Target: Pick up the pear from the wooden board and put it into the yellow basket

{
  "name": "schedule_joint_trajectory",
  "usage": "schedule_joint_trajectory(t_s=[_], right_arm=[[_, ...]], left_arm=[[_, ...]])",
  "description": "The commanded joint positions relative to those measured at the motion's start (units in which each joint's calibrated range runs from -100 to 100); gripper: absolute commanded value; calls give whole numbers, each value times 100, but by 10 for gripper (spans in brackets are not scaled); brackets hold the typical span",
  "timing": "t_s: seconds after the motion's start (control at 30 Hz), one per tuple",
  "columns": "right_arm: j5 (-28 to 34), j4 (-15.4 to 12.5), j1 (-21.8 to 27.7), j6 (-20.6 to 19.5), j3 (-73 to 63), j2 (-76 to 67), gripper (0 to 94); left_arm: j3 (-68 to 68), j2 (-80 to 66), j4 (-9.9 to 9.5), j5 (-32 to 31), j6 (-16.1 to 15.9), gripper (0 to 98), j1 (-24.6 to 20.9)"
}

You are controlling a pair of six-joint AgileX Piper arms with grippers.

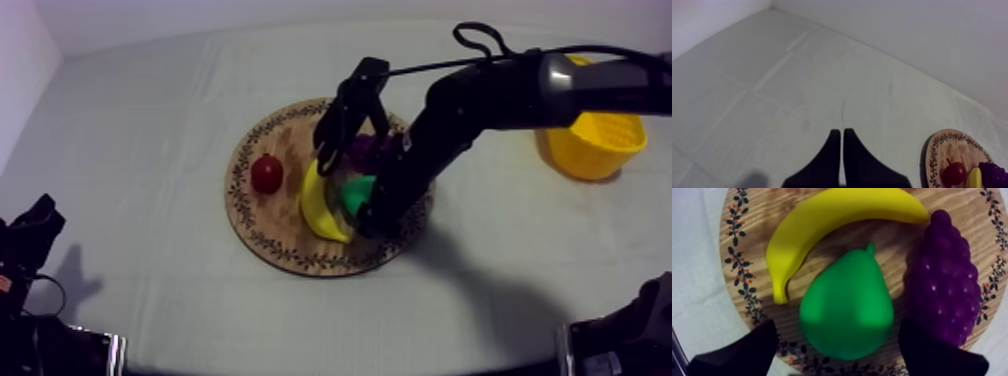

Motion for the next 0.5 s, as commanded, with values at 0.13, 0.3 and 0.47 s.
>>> schedule_joint_trajectory(t_s=[0.13, 0.3, 0.47], right_arm=[[126, 89, 32, -57, -202, 193, 757], [198, 147, 38, -91, -351, 312, 693], [259, 205, 14, -95, -466, 412, 630]], left_arm=[[2, 2, 0, 5, 3, 1, -2], [2, 2, 0, 5, 3, 1, -2], [2, 2, 0, 5, 2, 1, -2]])
